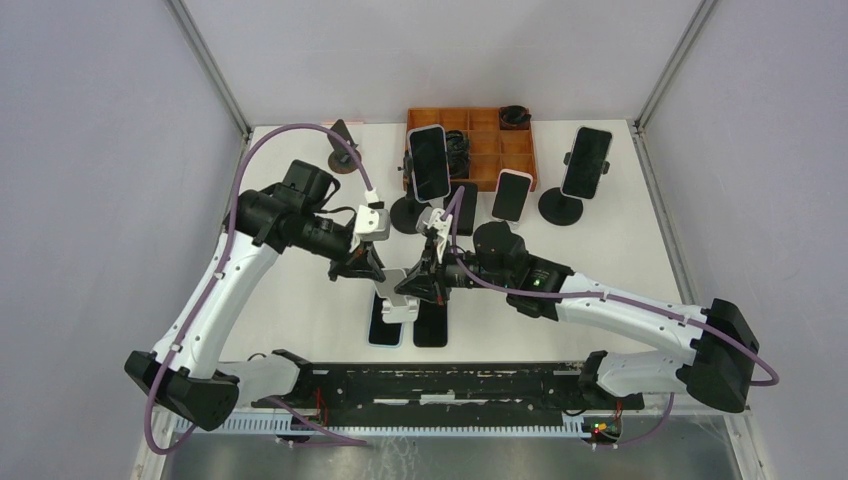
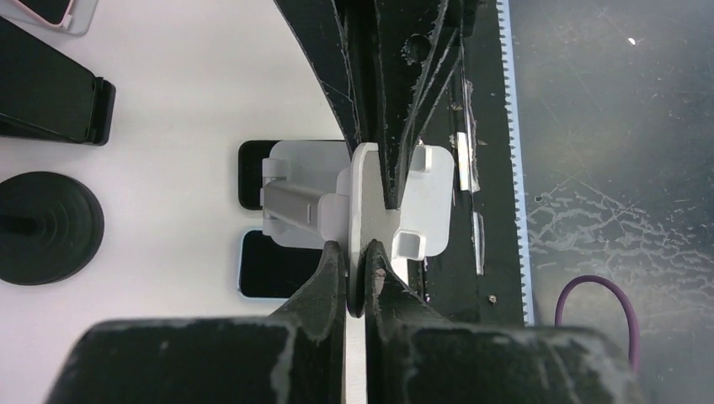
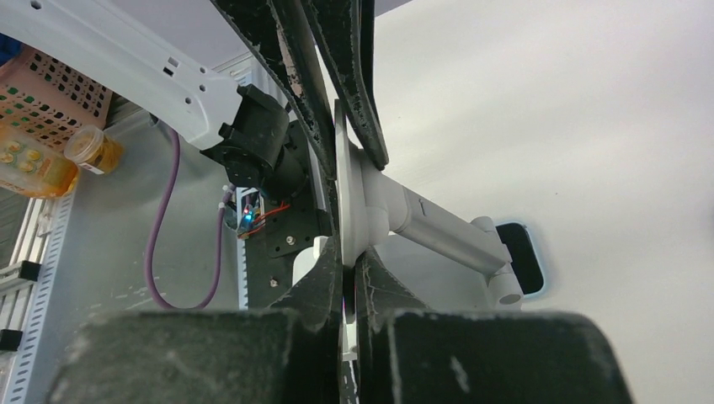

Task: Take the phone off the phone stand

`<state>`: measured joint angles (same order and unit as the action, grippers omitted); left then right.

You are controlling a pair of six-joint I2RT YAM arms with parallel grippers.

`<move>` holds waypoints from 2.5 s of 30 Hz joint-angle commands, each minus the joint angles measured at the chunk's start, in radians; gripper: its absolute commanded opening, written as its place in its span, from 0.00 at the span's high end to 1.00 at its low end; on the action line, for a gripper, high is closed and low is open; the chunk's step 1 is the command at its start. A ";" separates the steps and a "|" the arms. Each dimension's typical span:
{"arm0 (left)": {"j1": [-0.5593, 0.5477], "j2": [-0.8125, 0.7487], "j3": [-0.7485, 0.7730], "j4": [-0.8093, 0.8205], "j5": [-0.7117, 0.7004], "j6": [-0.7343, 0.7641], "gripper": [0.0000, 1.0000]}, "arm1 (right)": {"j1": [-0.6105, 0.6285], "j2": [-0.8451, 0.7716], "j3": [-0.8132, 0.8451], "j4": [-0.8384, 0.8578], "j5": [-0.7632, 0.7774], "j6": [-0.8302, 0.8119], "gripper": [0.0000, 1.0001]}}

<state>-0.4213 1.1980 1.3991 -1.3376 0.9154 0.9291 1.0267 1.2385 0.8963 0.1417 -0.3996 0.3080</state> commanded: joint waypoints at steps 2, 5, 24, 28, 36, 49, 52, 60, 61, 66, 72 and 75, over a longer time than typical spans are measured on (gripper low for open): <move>-0.007 0.021 0.004 -0.038 0.006 0.017 0.98 | 0.001 -0.014 0.047 0.050 0.076 -0.030 0.69; -0.005 0.056 0.011 -0.027 -0.036 -0.012 0.98 | -0.016 -0.021 0.030 -0.033 0.135 -0.041 0.51; 0.301 0.426 0.206 0.063 -0.214 0.180 0.98 | -0.330 -0.410 -0.358 -0.128 0.184 0.076 0.17; 0.311 0.485 0.190 0.173 -0.301 0.229 0.98 | -0.379 -0.420 -0.356 -0.139 0.183 0.091 0.17; 0.315 0.658 0.324 0.262 -0.390 0.289 0.98 | -0.434 -0.456 -0.374 -0.166 0.189 0.104 0.17; 0.338 0.861 0.472 0.370 -0.315 0.355 0.98 | -0.538 -0.432 -0.410 -0.187 0.199 0.135 0.05; 0.342 0.881 0.468 0.384 -0.324 0.393 0.98 | -0.558 -0.405 -0.405 -0.167 0.188 0.122 0.02; 0.352 0.889 0.417 0.484 -0.330 0.409 0.71 | -0.599 -0.219 -0.356 -0.034 0.165 0.082 0.02; 0.355 0.876 0.398 0.500 -0.321 0.408 0.60 | -0.602 -0.192 -0.348 -0.019 0.173 0.069 0.02; 0.369 0.810 0.364 0.512 -0.285 0.409 0.13 | -0.618 -0.044 -0.292 0.076 0.162 0.034 0.02; 0.373 0.701 0.377 0.457 -0.219 0.334 0.00 | -0.620 0.118 -0.239 0.223 0.166 0.031 0.02; 0.376 0.640 0.392 0.441 -0.172 0.231 0.00 | -0.620 0.196 -0.202 0.271 0.152 0.028 0.02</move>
<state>-0.0517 1.9774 1.7542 -0.8837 0.6365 1.2831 0.4103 1.3602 0.6209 0.2718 -0.2317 0.3580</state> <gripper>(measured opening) 0.994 0.982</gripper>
